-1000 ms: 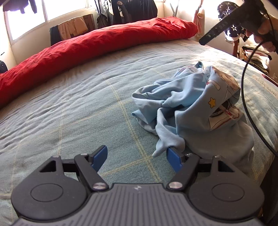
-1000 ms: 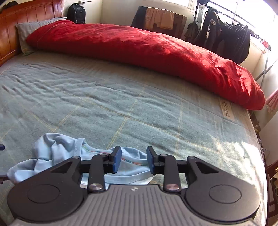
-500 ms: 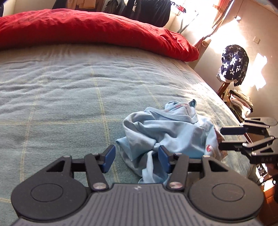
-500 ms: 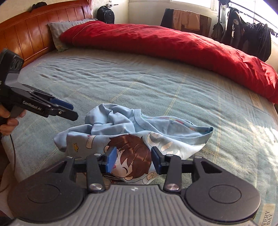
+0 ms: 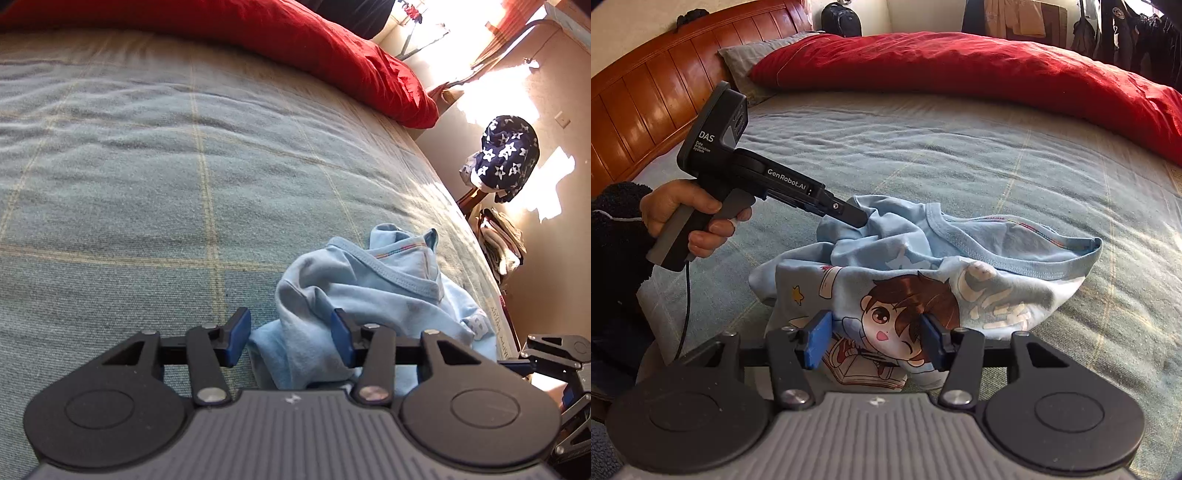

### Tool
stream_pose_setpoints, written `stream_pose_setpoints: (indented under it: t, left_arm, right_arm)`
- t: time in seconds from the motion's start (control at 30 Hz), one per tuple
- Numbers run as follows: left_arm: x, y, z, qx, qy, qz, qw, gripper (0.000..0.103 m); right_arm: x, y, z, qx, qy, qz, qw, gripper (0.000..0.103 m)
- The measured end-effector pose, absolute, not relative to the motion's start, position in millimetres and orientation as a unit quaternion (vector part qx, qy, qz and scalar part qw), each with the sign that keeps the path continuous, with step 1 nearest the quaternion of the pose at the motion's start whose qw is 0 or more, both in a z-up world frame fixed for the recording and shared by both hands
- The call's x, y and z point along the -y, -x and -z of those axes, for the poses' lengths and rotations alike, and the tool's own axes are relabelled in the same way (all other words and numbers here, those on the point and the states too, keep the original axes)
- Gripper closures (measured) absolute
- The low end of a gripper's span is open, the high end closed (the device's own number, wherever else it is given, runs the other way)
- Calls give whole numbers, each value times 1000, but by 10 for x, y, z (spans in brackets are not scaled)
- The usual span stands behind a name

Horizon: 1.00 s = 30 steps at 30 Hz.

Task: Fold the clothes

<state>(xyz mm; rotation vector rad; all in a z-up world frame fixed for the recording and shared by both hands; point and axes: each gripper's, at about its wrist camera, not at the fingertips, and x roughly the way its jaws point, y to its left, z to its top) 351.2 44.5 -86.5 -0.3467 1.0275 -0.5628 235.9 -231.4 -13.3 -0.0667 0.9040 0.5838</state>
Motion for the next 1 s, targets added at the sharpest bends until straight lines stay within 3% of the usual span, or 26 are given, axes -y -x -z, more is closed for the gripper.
stream_pose_setpoints:
  t: [0.03, 0.1, 0.2, 0.43, 0.67, 1.0]
  left_arm:
    - [-424, -3496, 850, -479, 155, 265, 822, 68]
    - [-383, -3463, 820, -472, 138, 266, 829, 85]
    - [-350, -3417, 755, -465, 124, 267, 835, 99]
    - [-331, -3428, 485, -421, 75, 227, 875, 102]
    - [-273, -3817, 201, -380, -42, 140, 913, 102]
    - [-462, -4425, 353, -404, -76, 63, 909, 103]
  right_arm:
    - [2314, -2376, 141, -431, 31, -280, 858, 46]
    - [2323, -2406, 151, -431, 30, -282, 857, 46]
    - [2345, -2431, 165, -432, 28, -284, 856, 46]
    - [2422, -2417, 101, -420, 19, -279, 864, 44]
    - [2615, -2362, -48, -403, 10, -244, 882, 38]
    - [2842, -2453, 121, -420, -5, -212, 882, 38]
